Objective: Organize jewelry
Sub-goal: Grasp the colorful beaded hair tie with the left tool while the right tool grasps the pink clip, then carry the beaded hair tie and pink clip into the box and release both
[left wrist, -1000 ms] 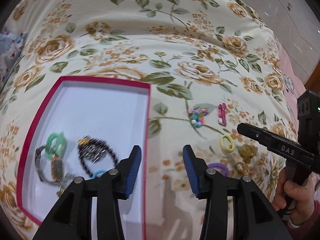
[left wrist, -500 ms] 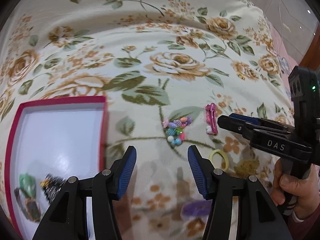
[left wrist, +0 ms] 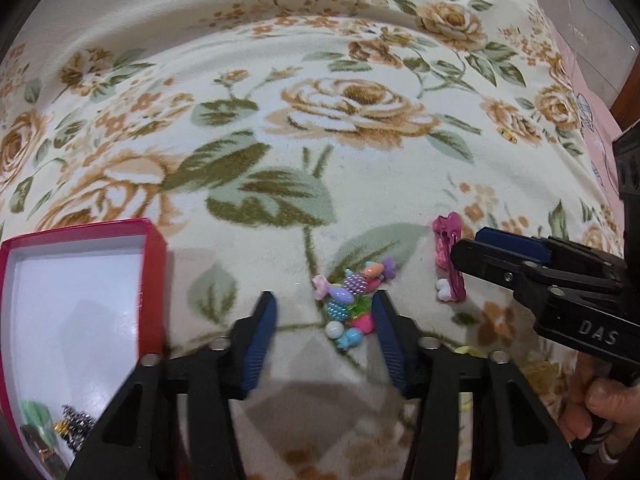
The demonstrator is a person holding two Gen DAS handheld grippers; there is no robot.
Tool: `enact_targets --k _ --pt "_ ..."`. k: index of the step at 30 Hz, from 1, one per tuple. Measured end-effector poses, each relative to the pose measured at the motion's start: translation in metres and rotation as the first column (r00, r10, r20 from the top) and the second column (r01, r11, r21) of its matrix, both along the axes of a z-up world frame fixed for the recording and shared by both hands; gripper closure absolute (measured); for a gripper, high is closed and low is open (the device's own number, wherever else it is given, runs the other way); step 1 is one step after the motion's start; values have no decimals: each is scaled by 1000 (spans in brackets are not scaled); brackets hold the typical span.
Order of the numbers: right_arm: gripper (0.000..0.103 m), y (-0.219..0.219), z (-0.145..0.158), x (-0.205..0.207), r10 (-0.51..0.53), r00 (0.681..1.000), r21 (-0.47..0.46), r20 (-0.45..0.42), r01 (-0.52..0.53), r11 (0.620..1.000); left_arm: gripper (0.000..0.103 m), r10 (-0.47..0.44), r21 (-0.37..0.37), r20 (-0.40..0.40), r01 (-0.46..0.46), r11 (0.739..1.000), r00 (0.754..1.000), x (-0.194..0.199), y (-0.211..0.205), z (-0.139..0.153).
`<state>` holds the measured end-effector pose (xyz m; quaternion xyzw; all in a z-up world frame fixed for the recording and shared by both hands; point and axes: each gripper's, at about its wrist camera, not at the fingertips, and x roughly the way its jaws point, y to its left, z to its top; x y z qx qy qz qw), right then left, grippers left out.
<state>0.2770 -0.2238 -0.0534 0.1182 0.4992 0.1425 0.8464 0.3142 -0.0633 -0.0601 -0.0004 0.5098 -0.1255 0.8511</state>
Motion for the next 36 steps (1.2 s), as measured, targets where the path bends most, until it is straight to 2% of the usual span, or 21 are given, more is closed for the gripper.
enact_targets --k 1,2,5,6,9,11,18,25,36 --pt "59 1 0 1 3 1000 1 0 -3 1000 75 -8 4 -7 8 1000 1000 1 -2 -3" --pt "59 2 0 1 6 1000 0 -1 -6 1000 86 -14 8 -5 14 1000 1000 1 -3 -5" --pt "60 8 -3 3 19 1000 -12 -2 -19 1000 88 -29 10 13 29 1000 999 -2 -5 -4" --pt "62 10 -4 4 24 1000 -19 -3 -24 1000 88 -30 3 14 30 1000 999 -2 -4 -3" --pt "79 17 -7 4 43 999 -53 -5 -43 998 88 -28 -11 30 29 1000 999 -7 2 4" --pt "82 22 -6 3 54 999 -74 2 -53 996 88 -23 -21 41 24 999 999 -12 6 9" --pt "82 31 14 -6 74 996 -50 56 -71 996 88 -2 -88 84 10 996 996 -34 26 33" --pt "82 55 36 -14 120 989 -4 91 -120 993 88 35 -115 128 -21 993 991 -63 54 57" --pt "82 110 52 -23 213 970 26 120 -217 976 88 162 -138 150 -141 980 975 -101 116 75"
